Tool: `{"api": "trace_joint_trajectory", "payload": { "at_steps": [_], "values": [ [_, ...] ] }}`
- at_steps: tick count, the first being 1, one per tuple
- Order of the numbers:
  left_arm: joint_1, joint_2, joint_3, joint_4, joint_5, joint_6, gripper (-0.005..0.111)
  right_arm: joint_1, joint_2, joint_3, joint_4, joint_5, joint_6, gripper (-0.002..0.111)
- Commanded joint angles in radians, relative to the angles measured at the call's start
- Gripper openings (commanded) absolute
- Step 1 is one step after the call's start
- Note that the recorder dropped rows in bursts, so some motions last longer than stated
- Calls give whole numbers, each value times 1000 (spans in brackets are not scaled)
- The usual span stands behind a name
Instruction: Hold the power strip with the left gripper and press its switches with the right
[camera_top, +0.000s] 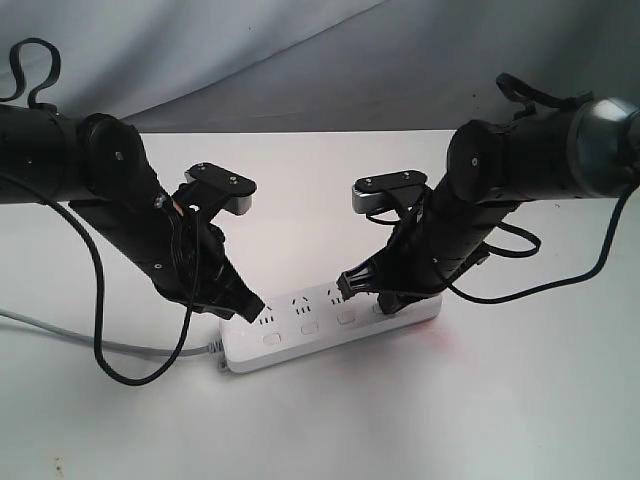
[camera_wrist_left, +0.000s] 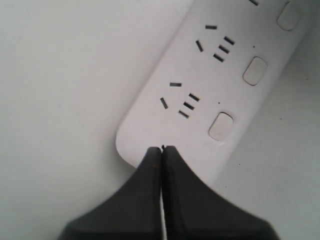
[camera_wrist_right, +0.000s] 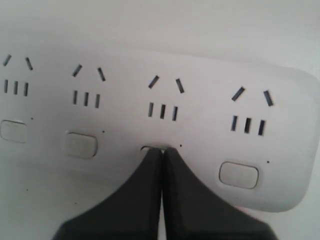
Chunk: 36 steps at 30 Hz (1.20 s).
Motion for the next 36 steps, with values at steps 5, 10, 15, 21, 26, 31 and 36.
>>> {"api": "trace_joint_trajectory", "payload": {
  "at_steps": [5,10,15,21,26,31,36],
  "values": [
    [-6,0,-3,1,0,-8,0,1,9,-2,-8,-20,-6,0],
    [-6,0,-3,1,0,-8,0,1,9,-2,-8,-35,-6,0],
    [-6,0,-3,1,0,-10,0,1,9,-2,-8,-37,-6,0],
    [-6,0,-3,1,0,-10,0,1,44,-2,-8,-13,-6,0],
    [-6,0,-3,1,0,-10,0,3,75,-2,-8,0,-6,0],
    [-6,0,-3,1,0,-10,0,37,90,-2,-77,25,39,0],
    [-6,0,-3,1,0,-10,0,86,90,-2,-227,44,167,0]
  ]
}}
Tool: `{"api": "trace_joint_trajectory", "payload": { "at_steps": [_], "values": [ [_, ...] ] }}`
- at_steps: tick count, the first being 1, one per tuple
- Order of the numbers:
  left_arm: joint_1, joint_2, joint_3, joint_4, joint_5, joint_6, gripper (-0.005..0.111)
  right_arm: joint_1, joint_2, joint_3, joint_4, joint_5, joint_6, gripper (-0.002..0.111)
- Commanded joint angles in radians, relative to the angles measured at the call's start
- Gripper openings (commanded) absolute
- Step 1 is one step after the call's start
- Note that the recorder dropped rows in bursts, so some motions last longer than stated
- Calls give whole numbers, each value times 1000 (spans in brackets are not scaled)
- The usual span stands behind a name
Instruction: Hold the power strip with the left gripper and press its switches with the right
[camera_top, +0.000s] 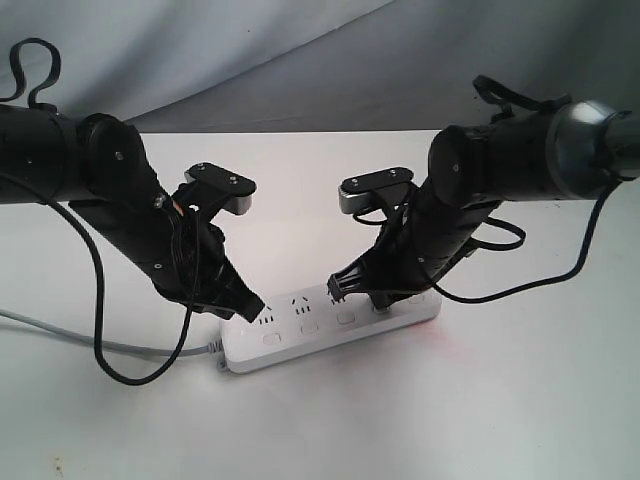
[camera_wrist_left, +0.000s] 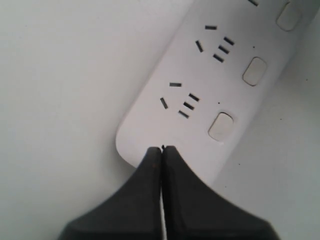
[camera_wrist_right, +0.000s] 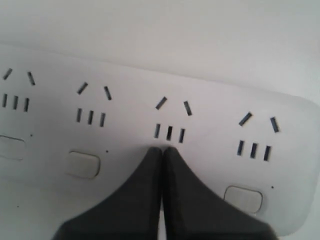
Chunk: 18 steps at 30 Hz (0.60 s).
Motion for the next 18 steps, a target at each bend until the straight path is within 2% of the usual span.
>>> {"api": "trace_joint_trajectory", "payload": {
  "at_steps": [1,6,9,12,14,18],
  "values": [
    [-6,0,-3,1,0,-8,0,41,49,23,-152,59,119,0],
    [-6,0,-3,1,7,-9,0,45,49,23,-197,82,146,0],
    [-6,0,-3,1,7,-9,0,45,36,23,-197,37,137,0],
    [-6,0,-3,1,7,-7,0,45,-62,23,-184,2,133,0],
    [-6,0,-3,1,7,-7,0,45,-136,23,-103,-6,84,0],
    [-6,0,-3,1,7,-7,0,45,-145,23,60,0,-31,0]
  ]
}}
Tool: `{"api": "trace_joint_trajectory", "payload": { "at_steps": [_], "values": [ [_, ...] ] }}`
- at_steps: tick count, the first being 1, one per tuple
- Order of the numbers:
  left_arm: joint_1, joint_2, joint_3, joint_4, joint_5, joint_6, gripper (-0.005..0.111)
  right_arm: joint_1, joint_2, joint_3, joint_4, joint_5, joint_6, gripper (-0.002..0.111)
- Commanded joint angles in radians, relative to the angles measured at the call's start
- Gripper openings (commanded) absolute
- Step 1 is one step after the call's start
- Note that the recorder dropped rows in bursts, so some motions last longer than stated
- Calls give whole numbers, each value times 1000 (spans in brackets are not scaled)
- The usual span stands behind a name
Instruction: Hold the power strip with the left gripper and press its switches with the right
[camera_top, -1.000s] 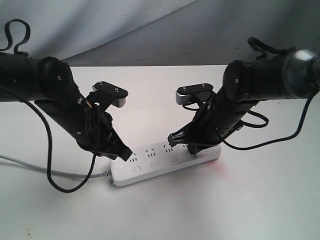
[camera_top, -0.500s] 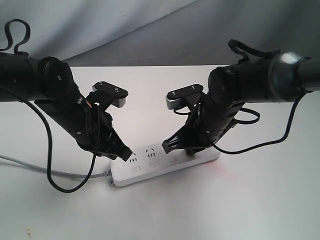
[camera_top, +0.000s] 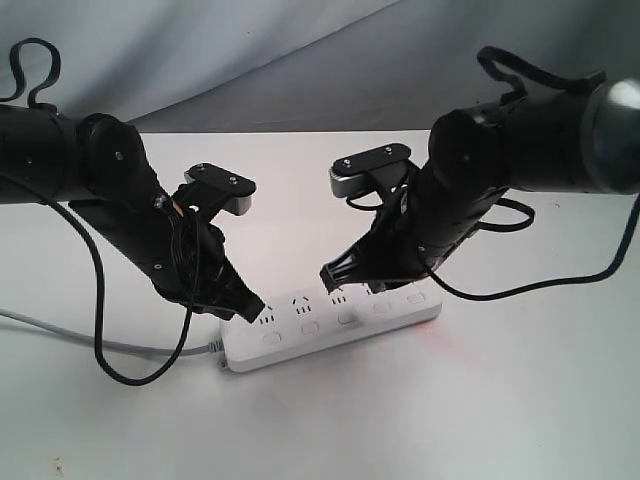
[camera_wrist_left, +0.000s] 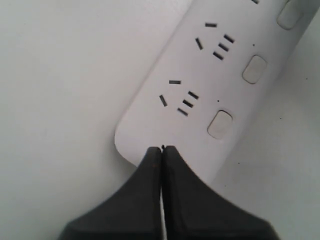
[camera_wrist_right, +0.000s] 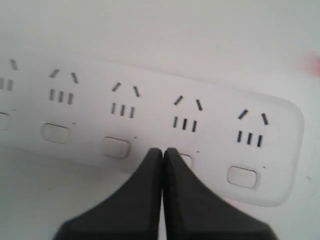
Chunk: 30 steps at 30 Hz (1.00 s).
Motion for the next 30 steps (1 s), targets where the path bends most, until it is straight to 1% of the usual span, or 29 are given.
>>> {"api": "trace_joint_trajectory", "payload": {
  "at_steps": [1,6,11,17,23,30],
  "values": [
    [-6,0,-3,1,3,-5,0,6,-6,3,159,6,-121,0],
    [-6,0,-3,1,3,-7,0,27,33,3,171,7,-132,0],
    [-6,0,-3,1,3,-7,0,61,74,3,133,-60,-132,0],
    [-6,0,-3,1,3,-5,0,61,78,3,112,-104,-113,0],
    [-6,0,-3,1,3,-5,0,61,87,3,101,-89,-107,0],
    [-6,0,-3,1,3,-8,0,61,87,3,-12,-76,-42,0]
  ]
}}
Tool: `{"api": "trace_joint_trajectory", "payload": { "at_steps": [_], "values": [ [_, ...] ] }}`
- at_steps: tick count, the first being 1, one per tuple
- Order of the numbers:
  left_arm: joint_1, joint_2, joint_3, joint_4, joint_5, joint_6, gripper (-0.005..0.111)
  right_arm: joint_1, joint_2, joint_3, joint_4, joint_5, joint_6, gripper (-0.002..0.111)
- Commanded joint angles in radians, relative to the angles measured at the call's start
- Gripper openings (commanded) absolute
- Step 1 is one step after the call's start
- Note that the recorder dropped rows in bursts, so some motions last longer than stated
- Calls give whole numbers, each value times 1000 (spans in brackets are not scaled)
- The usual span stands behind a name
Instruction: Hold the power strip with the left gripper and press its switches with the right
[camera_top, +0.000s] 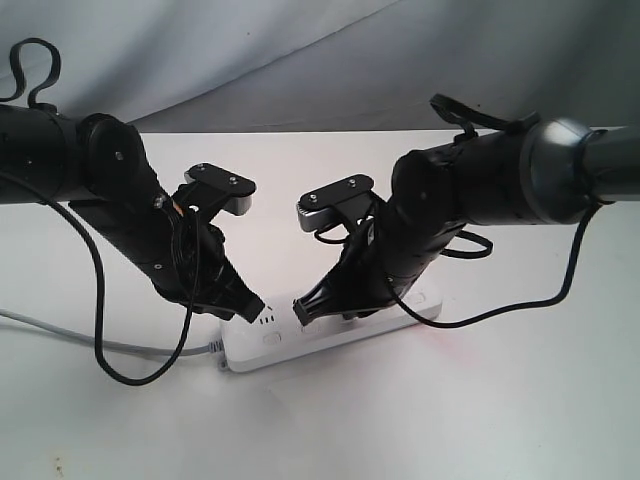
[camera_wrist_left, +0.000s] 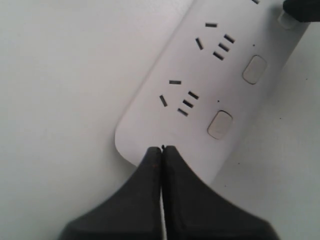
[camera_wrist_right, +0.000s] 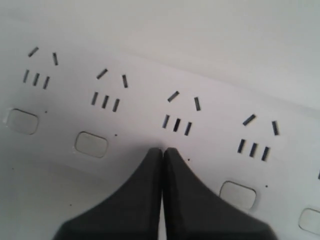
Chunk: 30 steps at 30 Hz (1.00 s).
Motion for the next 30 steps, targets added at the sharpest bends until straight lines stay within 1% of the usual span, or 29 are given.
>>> {"api": "trace_joint_trajectory", "payload": {
  "at_steps": [1,10,18,30],
  "values": [
    [-6,0,-3,1,3,-6,0,2,2,2,-66,11,43,0],
    [-6,0,-3,1,3,-6,0,2,6,2,-52,11,49,0],
    [-6,0,-3,1,3,-6,0,2,67,2,-33,19,49,0],
    [-6,0,-3,1,3,-6,0,2,92,2,-28,103,57,0]
  ]
}}
